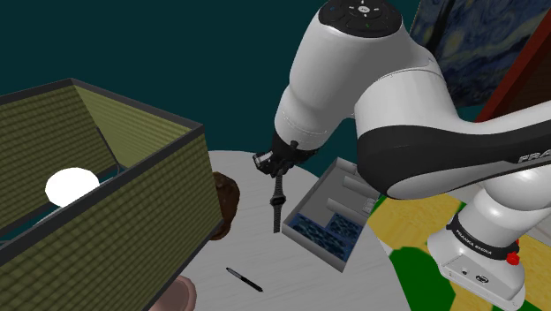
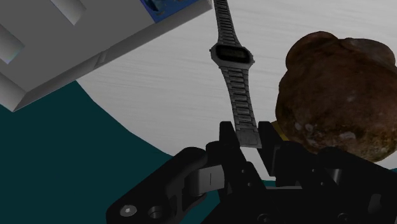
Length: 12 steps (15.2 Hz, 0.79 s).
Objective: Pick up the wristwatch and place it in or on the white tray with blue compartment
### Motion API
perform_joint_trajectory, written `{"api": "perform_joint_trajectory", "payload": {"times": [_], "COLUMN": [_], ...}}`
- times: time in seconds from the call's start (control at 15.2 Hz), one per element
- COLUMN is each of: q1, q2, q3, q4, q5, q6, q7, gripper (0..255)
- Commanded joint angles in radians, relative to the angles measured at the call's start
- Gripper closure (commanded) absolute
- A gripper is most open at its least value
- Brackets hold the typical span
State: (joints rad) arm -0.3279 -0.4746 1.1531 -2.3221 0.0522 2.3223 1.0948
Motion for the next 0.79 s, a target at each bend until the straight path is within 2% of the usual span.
{"api": "perform_joint_trajectory", "payload": {"times": [0.0,0.4,0.73], "q1": [0.000,0.000,0.032], "q2": [0.000,0.000,-0.020], "q3": [0.000,0.000,-0.052], "q4": [0.000,0.000,0.041], "q5": [0.000,0.000,0.012], "q6": [0.000,0.000,-0.065], "q7": [0.000,0.000,-0.029], "gripper": [255,255,255]}}
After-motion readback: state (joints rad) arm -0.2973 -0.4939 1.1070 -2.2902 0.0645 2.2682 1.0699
